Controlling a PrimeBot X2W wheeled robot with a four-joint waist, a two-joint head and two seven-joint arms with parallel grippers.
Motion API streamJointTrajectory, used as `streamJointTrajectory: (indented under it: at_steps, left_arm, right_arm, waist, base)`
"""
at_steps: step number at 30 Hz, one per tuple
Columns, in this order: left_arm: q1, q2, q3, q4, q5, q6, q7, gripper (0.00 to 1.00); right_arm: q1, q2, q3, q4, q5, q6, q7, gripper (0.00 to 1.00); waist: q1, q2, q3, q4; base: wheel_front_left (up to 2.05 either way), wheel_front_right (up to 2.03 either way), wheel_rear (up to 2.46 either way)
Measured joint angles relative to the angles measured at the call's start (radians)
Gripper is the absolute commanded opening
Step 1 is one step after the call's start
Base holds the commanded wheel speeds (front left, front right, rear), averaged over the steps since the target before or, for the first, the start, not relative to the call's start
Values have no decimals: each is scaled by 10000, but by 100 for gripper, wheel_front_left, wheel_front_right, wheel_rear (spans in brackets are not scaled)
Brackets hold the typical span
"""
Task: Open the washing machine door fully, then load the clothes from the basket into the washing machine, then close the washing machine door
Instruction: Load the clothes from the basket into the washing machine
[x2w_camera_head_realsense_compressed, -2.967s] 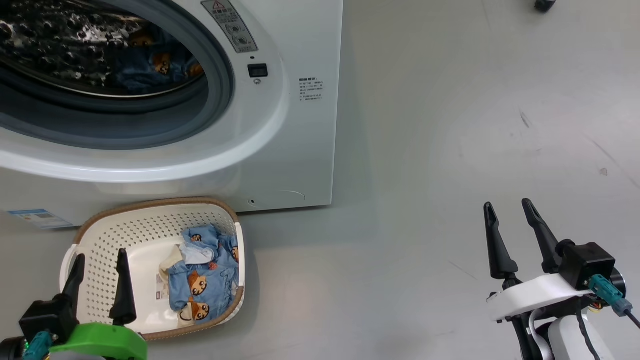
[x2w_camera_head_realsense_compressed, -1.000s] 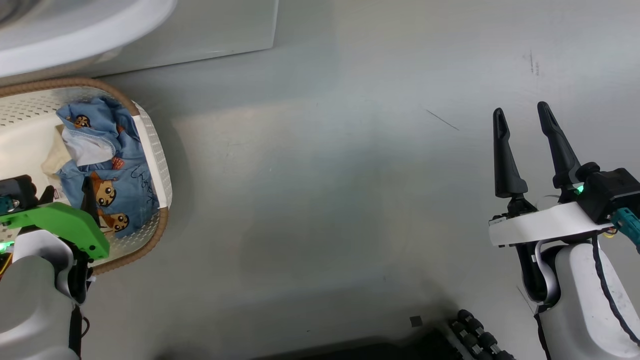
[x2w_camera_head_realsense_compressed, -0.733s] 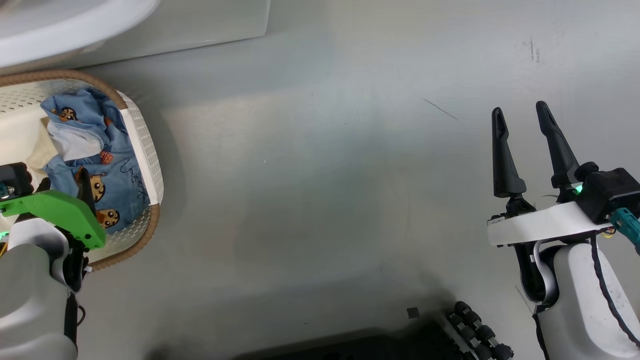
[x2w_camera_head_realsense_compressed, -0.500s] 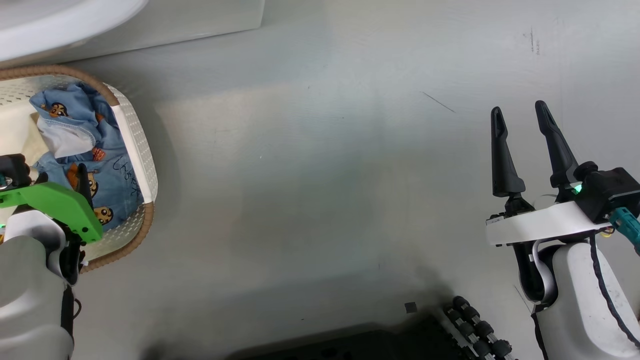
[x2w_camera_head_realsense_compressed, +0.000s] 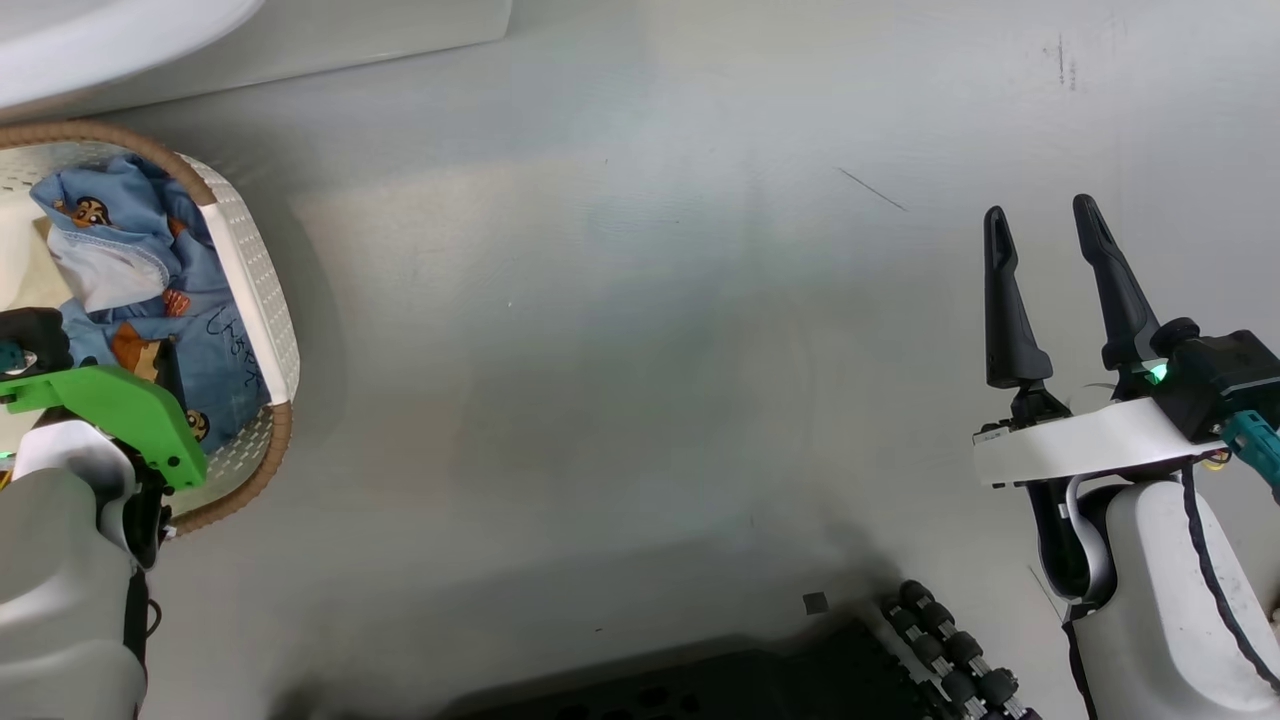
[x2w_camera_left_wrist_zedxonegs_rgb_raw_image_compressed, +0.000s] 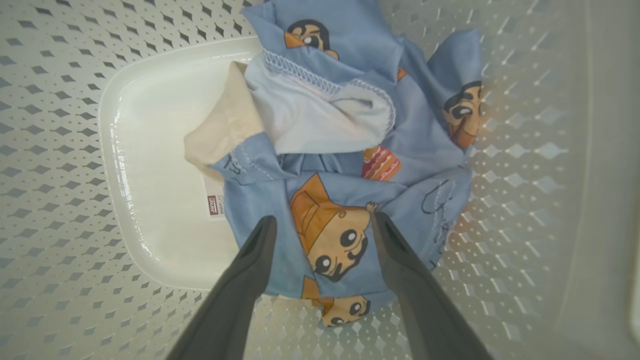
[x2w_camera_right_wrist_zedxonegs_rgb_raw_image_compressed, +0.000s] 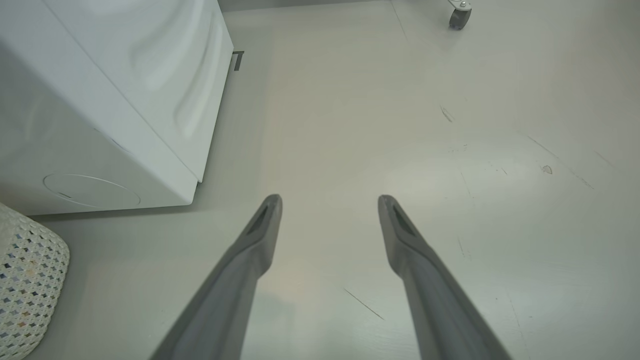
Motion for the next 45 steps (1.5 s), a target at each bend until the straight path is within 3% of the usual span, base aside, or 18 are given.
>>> streamJointTrajectory:
  at_steps: [45]
  left_arm:
    - [-981, 194, -575, 1404, 537, 291, -105, 100]
  right_arm:
    - [-76, 96, -190, -178, 0, 0, 0, 100]
  waist:
    - [0, 0, 358, -210]
  base:
    - [0, 0, 0]
